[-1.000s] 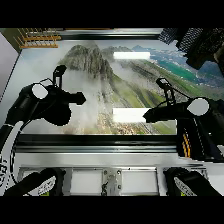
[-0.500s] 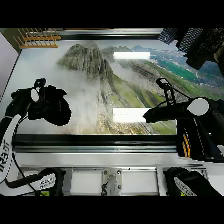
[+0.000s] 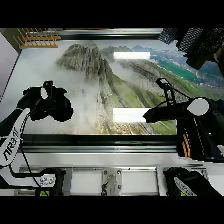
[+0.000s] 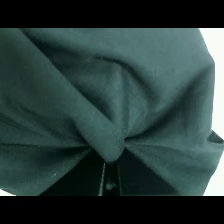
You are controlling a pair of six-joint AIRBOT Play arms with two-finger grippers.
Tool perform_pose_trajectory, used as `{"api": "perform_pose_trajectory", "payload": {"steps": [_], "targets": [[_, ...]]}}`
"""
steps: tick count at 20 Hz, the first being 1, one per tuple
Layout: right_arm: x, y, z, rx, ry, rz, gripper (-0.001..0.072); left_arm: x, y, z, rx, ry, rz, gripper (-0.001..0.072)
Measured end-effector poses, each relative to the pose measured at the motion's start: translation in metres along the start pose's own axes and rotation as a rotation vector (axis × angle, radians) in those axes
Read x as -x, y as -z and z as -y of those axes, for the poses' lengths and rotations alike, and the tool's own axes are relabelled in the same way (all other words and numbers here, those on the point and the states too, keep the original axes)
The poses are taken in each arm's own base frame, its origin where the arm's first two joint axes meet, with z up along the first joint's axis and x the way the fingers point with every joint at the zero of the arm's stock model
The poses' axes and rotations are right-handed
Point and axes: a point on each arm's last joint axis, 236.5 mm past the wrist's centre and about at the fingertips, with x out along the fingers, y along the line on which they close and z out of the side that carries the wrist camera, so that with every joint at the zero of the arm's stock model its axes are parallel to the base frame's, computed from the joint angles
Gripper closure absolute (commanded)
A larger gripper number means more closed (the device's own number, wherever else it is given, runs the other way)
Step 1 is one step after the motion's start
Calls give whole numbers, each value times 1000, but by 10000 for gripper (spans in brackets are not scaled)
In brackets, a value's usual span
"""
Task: Fold the clothes and pants, and hang the long-sleeved shirts on hangers.
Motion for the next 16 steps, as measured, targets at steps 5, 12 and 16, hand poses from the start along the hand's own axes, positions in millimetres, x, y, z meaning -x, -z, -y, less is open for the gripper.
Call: {"api": "perform_pose_trajectory", "payload": {"steps": [5,12,16], "targets": [[0,0,0,0,0,1,697,90,-41,73,-53,162,221,701],[14,-20,-3,2,-18,71,698,311,-24,223,-353,486,652,701],[61,-49,44,-64,130,197,698,333,19,260,-423,581,650,701]]}}
